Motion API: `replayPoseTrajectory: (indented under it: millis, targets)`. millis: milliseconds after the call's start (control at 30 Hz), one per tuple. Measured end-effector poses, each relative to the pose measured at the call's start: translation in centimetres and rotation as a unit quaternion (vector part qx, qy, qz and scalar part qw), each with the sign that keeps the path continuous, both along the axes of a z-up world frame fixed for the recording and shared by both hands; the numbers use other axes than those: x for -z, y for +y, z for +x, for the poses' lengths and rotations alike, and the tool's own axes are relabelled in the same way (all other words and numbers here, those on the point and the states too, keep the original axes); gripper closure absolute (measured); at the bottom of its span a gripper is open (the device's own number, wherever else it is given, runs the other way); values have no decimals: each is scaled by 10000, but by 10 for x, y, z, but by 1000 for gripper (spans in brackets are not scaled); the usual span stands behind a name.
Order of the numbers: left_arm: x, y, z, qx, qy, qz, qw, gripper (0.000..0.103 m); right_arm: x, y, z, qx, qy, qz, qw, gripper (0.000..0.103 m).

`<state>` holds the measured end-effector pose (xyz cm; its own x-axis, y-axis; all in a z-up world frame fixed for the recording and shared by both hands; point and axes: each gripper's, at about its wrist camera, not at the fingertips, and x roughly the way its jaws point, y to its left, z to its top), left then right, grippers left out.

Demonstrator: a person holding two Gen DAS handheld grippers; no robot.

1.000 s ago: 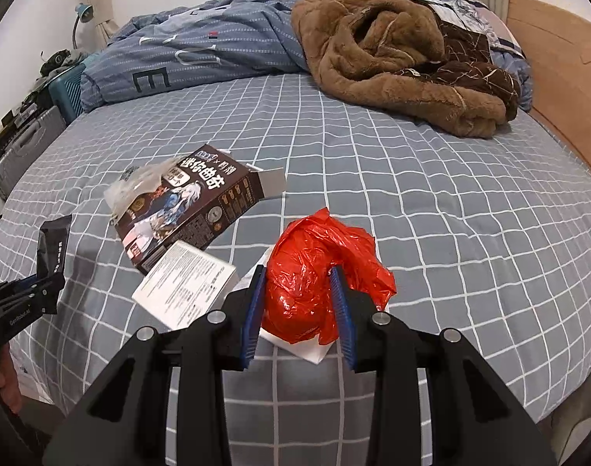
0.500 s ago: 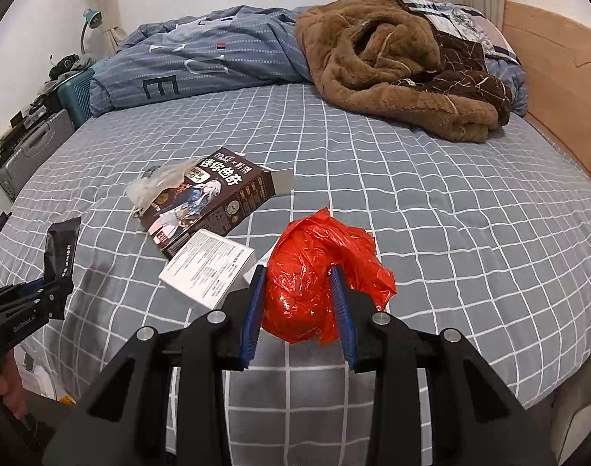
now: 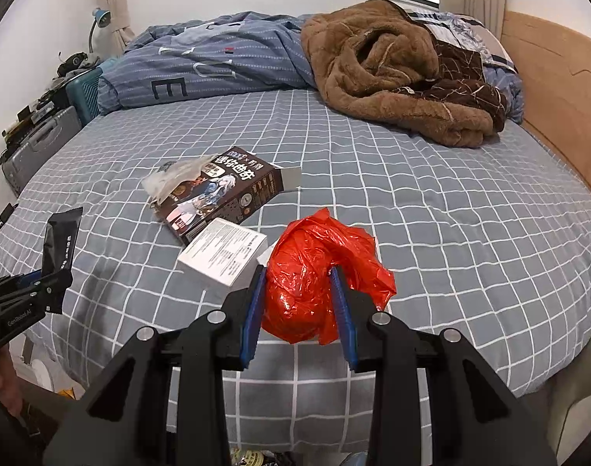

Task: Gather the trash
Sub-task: 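Lift the black sachet and red bag and carry them toward the bin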

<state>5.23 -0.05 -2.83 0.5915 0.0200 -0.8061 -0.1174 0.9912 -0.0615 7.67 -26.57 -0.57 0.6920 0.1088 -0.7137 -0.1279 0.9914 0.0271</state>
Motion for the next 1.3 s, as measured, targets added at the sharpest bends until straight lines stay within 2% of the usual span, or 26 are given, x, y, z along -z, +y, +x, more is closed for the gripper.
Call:
replayPoseTrajectory:
  millis: [300, 800, 1300]
  targets:
    - [-9, -7, -15, 77, -86, 37, 9999, 67, -10, 5, -19, -39, -132, 4, 9999, 71]
    - [-5, -25, -58, 205, -87, -29, 9997, 67, -13, 11, -61, -127, -147, 76, 9998, 71]
    - [8, -37, -96, 319, 65, -142, 9994, 67, 10, 13, -105, -86, 139, 79, 9998, 71]
